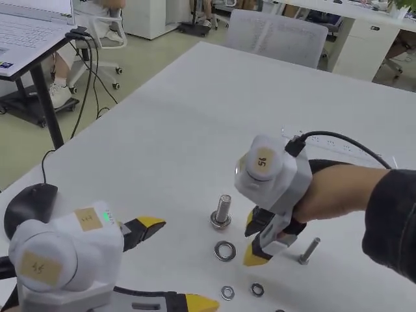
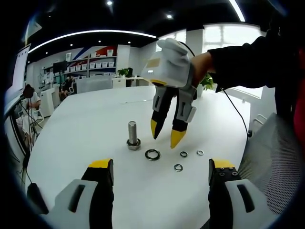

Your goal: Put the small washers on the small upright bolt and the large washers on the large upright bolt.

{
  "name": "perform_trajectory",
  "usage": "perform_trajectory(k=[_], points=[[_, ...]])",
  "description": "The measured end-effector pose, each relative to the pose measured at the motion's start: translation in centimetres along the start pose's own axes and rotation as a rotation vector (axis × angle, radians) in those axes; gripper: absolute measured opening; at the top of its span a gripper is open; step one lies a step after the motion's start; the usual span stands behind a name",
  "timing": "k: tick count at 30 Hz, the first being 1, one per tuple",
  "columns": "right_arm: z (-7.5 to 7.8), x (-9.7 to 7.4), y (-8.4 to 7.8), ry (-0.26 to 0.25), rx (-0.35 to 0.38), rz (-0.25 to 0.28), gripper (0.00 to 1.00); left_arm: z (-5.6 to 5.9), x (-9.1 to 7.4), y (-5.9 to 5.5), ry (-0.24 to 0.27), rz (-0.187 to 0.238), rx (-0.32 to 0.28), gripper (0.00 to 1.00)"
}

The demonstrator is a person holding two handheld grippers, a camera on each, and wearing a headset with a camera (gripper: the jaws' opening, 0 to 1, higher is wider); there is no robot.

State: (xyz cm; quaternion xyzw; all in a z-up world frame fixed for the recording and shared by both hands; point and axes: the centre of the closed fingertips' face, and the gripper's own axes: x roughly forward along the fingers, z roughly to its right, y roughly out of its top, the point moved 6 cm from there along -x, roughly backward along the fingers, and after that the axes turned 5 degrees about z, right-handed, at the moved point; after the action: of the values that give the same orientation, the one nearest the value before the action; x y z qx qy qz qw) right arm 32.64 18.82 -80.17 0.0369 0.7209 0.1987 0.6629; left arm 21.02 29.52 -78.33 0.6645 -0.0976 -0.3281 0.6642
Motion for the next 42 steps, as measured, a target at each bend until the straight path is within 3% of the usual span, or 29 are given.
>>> perform_trajectory(k=[21, 42], points=[[-0.6, -0.2, 0.7, 0.005, -0.012, 0.008, 0.33, -0.1, 0.0, 0.4, -0.002, 0.007, 0.001, 0.81], [0.3, 1.5, 2.0, -0.001, -0.019, 0.021, 0.32, -0.2, 0.1, 0.0, -0.009, 0.000, -0.005, 0.81]])
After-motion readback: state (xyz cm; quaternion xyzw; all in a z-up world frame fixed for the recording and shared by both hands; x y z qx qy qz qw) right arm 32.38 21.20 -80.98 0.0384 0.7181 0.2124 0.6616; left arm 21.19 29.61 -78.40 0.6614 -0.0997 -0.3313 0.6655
